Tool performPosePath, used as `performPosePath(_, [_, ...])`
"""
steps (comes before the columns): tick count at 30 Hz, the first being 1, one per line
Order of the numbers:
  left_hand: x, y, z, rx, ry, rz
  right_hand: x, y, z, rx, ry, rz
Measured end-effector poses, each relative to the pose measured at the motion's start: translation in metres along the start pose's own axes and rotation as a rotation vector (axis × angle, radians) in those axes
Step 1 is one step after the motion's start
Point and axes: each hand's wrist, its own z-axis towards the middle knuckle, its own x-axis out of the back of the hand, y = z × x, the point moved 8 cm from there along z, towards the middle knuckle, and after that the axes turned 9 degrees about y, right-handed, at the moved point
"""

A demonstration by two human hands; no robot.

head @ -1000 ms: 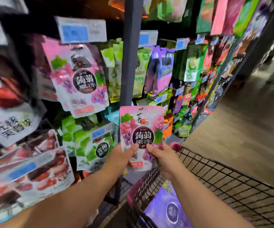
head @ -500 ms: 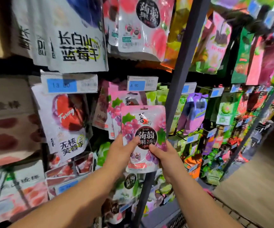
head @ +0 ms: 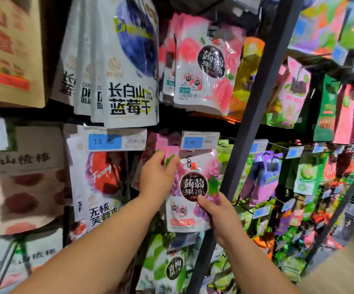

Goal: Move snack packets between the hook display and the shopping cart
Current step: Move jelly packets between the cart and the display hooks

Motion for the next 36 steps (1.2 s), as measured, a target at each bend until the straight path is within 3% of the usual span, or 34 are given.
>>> performPosePath(6, [-0.005,-0.007,0.020,0.110,-0.014,0.191,0.002,0.005,0.011,-0.034,-0.031,-0.049])
performPosePath(11, [-0.010,-0.012,0.028,0.181,-0.023,0.150,-0.004,0.011,0.026,-0.063,-0.052,-0.120])
performPosePath(18, [-0.019,-0.022,0.029,0.364,-0.055,-0.011,-0.010,0.014,0.044,-0.031,0.050,-0.361])
performPosePath(22, [-0.020,-0.029,0.024,0.354,-0.036,0.047,-0.006,0.007,0.048,0.028,0.173,-0.524])
performPosePath(36, [-0.019,-0.052,-0.009,0.271,0.029,0.170,-0.016,-0.012,0.021,0.253,0.198,-0.627])
